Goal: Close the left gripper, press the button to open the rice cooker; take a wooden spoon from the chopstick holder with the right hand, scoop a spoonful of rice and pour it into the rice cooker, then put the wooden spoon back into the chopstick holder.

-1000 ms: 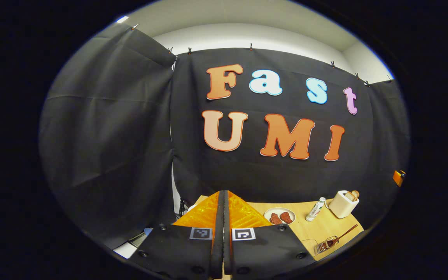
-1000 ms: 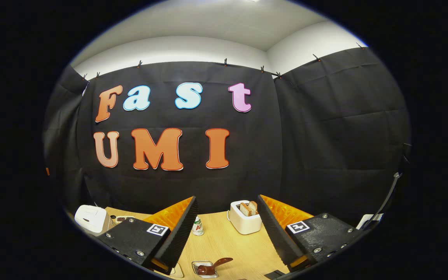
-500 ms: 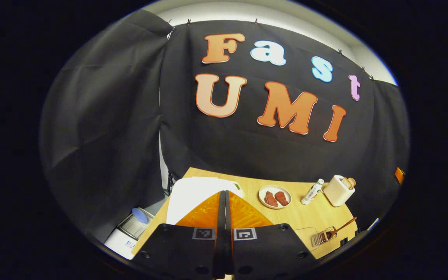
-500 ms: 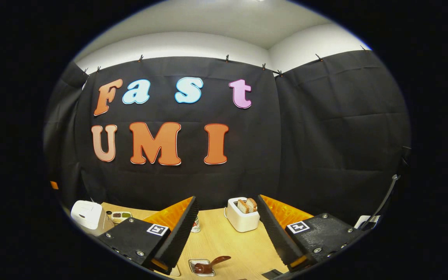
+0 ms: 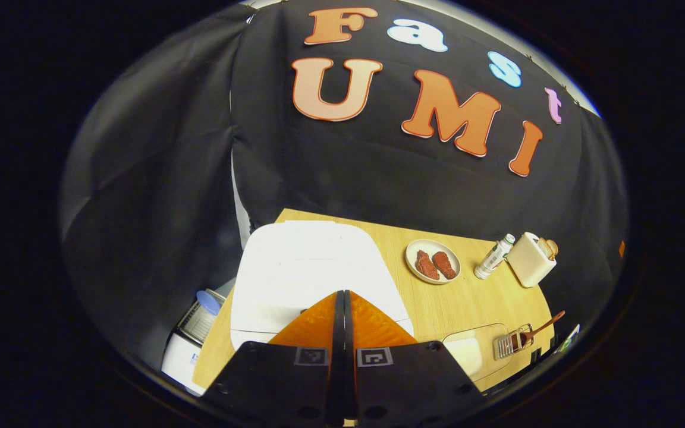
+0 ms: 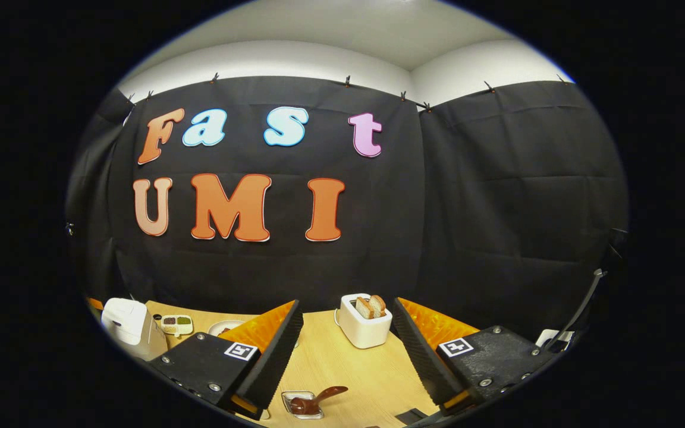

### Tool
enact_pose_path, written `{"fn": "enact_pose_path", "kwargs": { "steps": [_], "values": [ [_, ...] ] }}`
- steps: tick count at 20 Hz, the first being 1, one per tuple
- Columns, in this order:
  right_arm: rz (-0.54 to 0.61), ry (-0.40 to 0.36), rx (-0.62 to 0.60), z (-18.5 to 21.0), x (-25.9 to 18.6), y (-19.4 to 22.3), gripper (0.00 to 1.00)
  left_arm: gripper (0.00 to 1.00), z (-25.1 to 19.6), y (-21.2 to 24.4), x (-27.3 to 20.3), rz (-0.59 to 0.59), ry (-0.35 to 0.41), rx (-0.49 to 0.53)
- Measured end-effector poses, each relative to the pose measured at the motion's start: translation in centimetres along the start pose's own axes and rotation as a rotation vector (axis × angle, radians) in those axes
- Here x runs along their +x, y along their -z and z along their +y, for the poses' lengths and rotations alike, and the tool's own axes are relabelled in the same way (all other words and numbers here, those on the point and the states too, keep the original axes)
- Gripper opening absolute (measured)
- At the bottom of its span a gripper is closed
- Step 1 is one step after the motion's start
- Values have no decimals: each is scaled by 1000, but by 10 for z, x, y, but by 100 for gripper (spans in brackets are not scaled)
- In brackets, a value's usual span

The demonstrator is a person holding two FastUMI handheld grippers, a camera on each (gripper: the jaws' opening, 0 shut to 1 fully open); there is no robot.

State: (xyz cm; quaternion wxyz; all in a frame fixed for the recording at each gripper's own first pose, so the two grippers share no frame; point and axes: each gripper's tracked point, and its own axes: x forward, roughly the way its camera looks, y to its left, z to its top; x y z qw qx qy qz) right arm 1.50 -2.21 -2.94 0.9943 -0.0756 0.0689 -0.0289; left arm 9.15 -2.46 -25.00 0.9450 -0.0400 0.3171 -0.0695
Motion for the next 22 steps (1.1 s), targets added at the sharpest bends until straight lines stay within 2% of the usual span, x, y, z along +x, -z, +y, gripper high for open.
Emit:
{"fn": "enact_pose_path", "kwargs": {
  "steps": [7,11,14,18,22],
  "values": [
    [36,17,1,-1,-3,12,95,4,12,21,42,91,9,-20],
    [40,28,-14,-3,-1,13,95,4,11,30,52,116,11,-13],
    [44,21,12,-1,1,12,95,4,11,30,56,120,5,-46],
    [53,8,10,3,4,19,95,4,12,45,56,166,-16,-24],
    [43,-14,24,6,7,17,95,5,10,40,57,127,-19,-33]
  ]
}}
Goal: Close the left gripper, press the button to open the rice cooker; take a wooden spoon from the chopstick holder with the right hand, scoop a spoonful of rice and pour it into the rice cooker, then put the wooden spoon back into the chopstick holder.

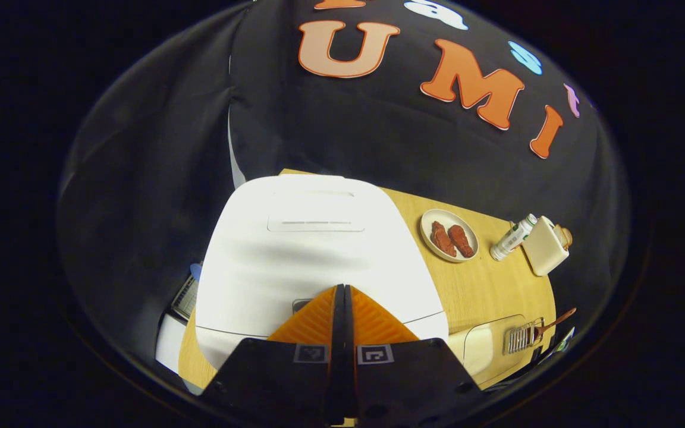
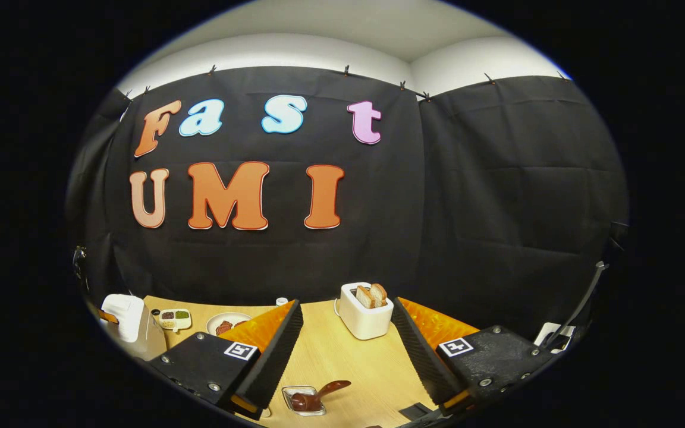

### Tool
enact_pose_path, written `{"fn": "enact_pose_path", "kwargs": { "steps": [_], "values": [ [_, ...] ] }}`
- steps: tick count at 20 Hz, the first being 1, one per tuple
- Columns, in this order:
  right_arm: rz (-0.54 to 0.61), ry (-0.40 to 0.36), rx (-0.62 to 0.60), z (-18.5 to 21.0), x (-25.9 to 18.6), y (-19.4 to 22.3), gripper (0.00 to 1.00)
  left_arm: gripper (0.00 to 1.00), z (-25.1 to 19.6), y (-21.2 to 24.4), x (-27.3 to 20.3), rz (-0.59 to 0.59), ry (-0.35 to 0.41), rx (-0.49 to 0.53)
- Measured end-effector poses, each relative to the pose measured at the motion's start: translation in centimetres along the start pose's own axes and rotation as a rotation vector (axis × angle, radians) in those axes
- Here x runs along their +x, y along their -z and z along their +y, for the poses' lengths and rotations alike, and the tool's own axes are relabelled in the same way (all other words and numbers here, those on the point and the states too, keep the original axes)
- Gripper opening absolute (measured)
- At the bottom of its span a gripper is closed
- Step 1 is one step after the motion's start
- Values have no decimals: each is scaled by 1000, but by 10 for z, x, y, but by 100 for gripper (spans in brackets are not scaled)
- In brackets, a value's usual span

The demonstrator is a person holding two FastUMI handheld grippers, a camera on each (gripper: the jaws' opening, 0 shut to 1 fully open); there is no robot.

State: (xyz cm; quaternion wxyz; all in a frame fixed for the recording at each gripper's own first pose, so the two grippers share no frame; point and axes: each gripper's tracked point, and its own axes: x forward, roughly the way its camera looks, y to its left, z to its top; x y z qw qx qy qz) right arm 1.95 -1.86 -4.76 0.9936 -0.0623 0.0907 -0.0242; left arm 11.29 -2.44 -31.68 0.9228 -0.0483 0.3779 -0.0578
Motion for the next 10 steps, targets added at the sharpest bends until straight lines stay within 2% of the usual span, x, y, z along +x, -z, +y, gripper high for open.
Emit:
{"fn": "enact_pose_path", "kwargs": {
  "steps": [4,7,10],
  "values": [
    [-3,-6,21,-5,-3,-3,95,4,-3,-13,-16,-27,-27,26],
    [-17,-15,20,-6,-8,-7,95,4,-17,-72,-55,-190,-45,82],
    [-28,-23,7,-7,-15,-11,95,3,-39,-119,-106,-343,-8,59]
  ]
}}
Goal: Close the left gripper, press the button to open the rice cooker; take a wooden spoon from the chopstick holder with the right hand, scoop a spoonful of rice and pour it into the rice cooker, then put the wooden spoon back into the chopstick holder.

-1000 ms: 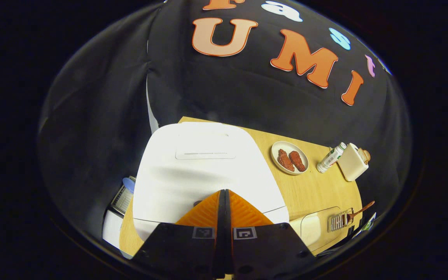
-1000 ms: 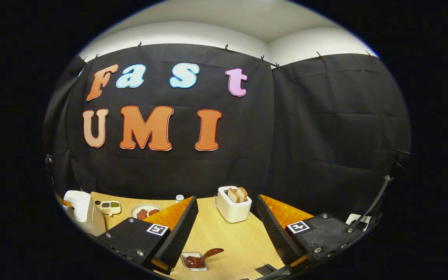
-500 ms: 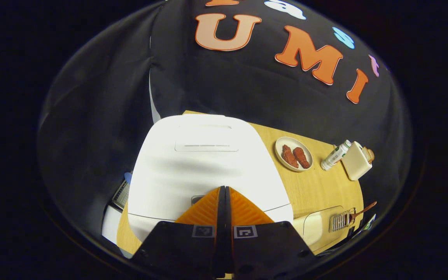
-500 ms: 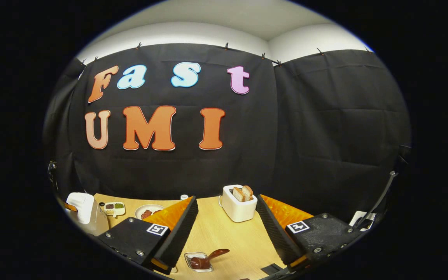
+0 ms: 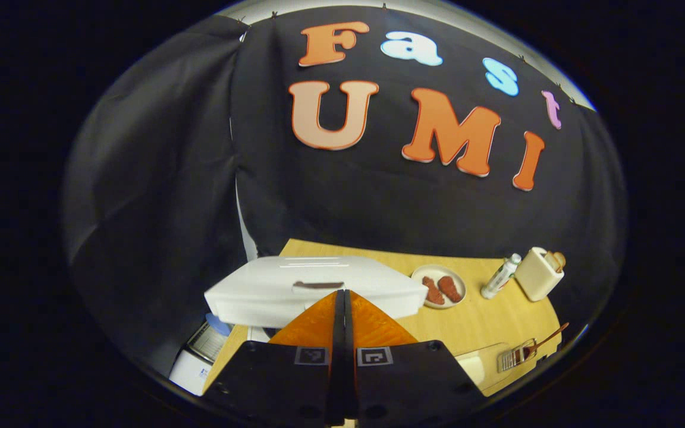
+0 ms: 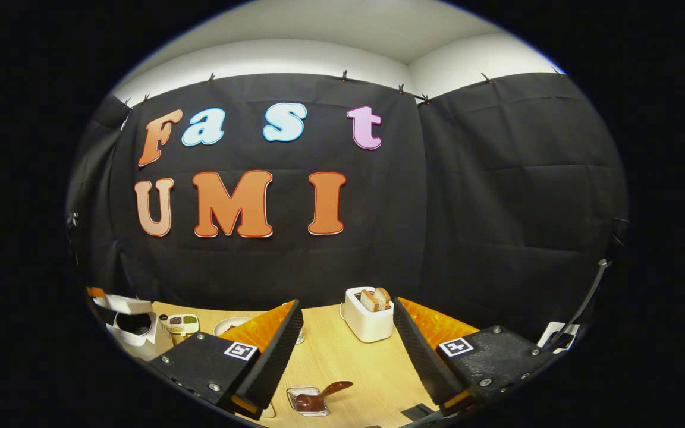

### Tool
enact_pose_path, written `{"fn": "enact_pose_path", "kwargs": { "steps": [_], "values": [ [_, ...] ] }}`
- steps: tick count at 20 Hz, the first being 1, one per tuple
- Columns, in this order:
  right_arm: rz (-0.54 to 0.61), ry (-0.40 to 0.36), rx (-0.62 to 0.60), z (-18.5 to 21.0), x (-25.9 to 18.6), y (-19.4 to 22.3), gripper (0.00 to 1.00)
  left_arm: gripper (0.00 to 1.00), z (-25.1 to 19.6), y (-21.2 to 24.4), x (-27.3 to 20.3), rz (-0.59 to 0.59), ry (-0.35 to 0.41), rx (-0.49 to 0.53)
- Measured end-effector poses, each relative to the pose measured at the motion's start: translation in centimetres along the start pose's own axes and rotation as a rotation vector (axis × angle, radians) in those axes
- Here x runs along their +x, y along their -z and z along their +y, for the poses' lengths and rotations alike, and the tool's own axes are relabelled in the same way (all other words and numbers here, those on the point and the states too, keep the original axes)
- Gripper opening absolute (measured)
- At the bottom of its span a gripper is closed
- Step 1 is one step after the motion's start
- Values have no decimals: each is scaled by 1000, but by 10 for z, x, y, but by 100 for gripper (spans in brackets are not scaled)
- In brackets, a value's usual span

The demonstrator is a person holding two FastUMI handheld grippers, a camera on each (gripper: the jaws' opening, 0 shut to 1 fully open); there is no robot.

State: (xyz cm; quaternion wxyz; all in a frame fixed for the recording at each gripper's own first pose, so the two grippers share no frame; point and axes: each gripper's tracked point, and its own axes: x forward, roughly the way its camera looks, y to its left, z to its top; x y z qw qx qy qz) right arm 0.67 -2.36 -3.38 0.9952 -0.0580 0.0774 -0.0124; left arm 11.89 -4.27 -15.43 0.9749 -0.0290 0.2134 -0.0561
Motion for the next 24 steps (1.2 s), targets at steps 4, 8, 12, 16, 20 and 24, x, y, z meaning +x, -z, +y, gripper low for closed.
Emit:
{"fn": "enact_pose_path", "kwargs": {
  "steps": [4,8,12,16,20,24],
  "values": [
    [-21,-4,2,-5,-8,-6,95,4,-5,-40,-40,-123,14,-21],
    [-38,-16,19,-9,-14,-11,95,4,-2,-62,-78,-215,-6,-14],
    [-47,-36,41,-7,-15,-11,95,4,8,-75,-105,-283,-81,2],
    [-51,-87,53,1,-15,-3,95,4,14,-80,-122,-325,-128,-26],
    [-14,-111,138,1,-8,21,95,7,25,-79,-132,-342,-159,6],
    [36,-95,176,-7,6,55,95,36,24,-84,-140,-370,-165,15]
  ]
}}
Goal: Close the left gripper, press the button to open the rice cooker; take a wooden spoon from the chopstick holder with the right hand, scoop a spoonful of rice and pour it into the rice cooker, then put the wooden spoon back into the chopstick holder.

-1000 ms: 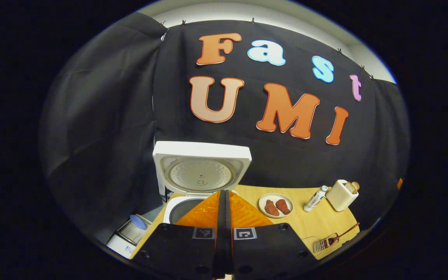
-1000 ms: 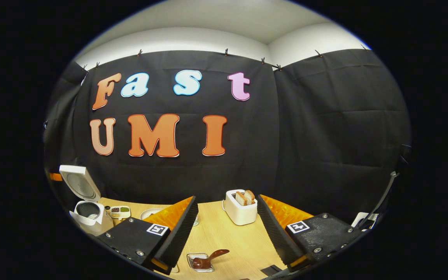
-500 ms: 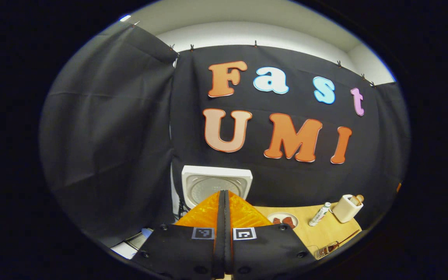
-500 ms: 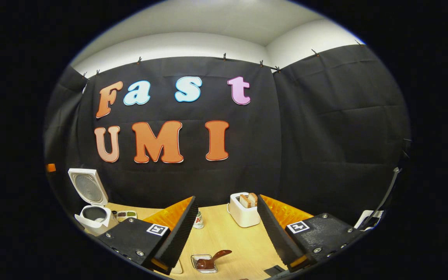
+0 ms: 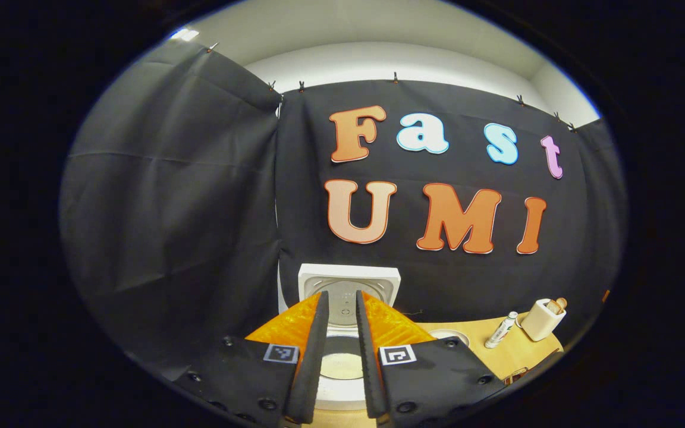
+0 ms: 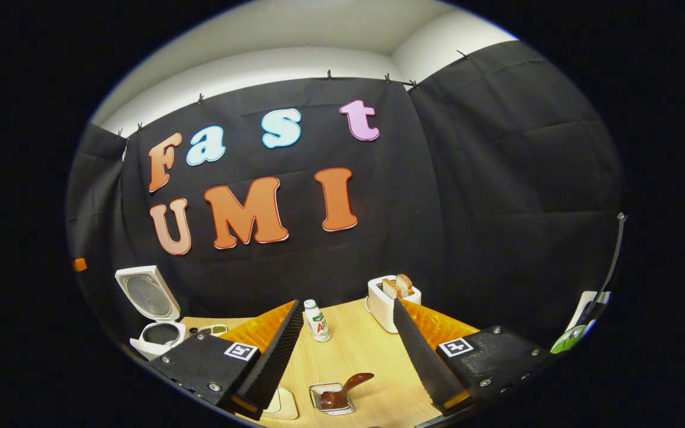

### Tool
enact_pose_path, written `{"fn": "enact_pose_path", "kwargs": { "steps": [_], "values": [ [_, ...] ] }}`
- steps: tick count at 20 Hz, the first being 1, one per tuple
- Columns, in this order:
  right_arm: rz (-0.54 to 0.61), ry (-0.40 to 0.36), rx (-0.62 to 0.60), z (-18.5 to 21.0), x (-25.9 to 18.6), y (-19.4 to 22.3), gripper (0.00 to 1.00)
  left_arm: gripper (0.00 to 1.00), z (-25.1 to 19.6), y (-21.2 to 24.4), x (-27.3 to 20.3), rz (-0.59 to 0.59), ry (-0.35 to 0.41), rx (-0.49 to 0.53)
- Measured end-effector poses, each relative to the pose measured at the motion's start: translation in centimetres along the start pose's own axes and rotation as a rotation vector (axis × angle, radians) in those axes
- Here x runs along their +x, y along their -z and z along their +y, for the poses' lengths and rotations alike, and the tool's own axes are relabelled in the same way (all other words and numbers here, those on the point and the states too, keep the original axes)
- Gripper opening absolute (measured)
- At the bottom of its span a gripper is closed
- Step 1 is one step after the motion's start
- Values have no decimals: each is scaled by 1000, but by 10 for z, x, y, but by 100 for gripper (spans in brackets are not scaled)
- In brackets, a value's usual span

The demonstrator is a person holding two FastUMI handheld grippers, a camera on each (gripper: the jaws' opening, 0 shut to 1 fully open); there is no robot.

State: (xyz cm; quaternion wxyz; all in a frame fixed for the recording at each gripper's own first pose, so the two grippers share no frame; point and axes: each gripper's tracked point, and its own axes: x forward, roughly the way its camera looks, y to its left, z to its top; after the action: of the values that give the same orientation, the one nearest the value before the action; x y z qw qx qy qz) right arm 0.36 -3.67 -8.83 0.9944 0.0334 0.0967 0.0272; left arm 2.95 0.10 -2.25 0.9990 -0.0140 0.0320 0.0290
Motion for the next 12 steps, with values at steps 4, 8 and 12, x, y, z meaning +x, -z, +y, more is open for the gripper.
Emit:
{"fn": "enact_pose_path", "kwargs": {
  "steps": [4,8,12],
  "values": [
    [86,-14,43,-2,13,45,95,85,3,-6,-10,-14,7,-19],
    [182,-33,136,-7,30,97,95,100,14,-23,-17,-88,-52,79],
    [261,-28,178,-17,46,141,95,100,6,-23,-25,-106,-54,104]
  ]
}}
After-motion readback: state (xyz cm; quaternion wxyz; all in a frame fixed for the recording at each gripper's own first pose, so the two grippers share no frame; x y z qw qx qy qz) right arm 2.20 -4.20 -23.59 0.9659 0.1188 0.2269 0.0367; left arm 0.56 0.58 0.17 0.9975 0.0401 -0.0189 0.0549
